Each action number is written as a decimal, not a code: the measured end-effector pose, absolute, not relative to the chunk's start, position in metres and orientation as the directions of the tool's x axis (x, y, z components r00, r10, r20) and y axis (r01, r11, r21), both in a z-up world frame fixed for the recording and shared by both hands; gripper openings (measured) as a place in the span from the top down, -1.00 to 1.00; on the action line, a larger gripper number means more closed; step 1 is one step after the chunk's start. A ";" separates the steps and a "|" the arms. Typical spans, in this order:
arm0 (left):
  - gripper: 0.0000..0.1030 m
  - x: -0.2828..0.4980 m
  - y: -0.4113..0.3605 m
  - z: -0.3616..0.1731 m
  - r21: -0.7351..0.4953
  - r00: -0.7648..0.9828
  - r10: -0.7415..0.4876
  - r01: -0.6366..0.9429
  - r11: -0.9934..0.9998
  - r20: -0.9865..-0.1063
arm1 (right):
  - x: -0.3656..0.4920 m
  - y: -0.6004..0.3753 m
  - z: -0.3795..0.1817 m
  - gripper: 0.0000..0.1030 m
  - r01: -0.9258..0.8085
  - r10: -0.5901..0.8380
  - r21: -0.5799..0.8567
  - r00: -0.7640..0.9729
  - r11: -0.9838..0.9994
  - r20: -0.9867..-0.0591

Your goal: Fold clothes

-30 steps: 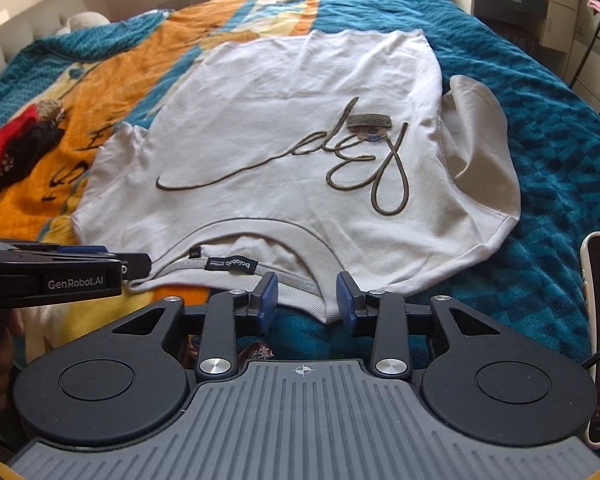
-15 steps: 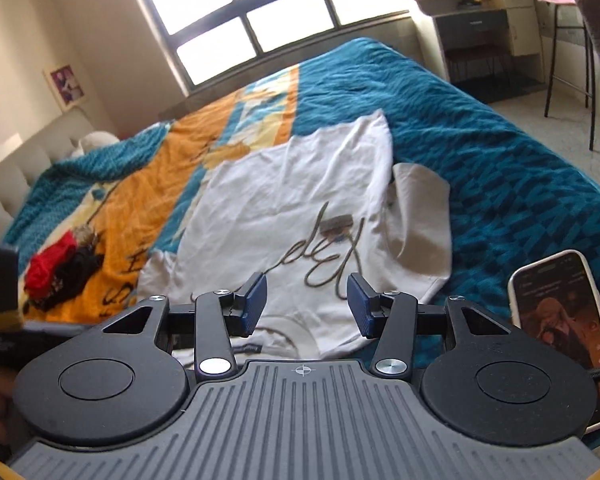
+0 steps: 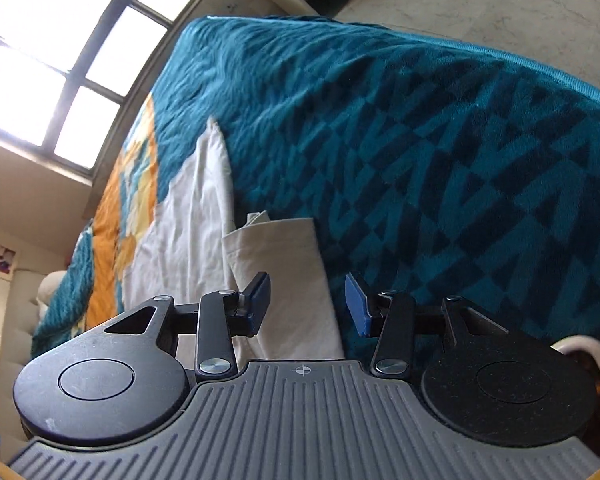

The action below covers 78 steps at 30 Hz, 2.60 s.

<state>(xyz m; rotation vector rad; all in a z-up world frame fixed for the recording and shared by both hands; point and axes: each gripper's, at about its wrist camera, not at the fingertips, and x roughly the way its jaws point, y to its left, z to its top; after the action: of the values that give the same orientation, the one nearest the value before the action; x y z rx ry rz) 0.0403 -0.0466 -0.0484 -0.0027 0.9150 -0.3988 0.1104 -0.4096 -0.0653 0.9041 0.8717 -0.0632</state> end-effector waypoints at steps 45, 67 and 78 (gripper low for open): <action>0.55 0.058 -0.076 -0.089 -0.361 0.352 -0.505 0.402 0.842 -0.788 | 0.130 -0.418 -0.064 0.99 0.236 0.238 0.609 0.769 0.757 -0.593; 0.40 0.050 -0.042 -0.065 -0.321 0.465 -0.421 0.283 0.904 -0.778 | 0.046 -0.364 -0.013 0.42 0.241 0.082 0.353 0.712 0.904 -0.697; 0.49 0.036 -0.037 -0.076 -0.220 0.410 -0.353 0.338 0.915 -0.841 | 0.015 -0.209 -0.063 0.42 -0.094 0.117 0.082 0.472 0.992 -0.874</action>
<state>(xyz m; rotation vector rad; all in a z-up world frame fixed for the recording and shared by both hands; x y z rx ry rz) 0.0363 -0.0375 -0.0764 -0.0166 1.0632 -0.4352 0.0147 -0.2093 -0.0634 0.0242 1.0715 0.1292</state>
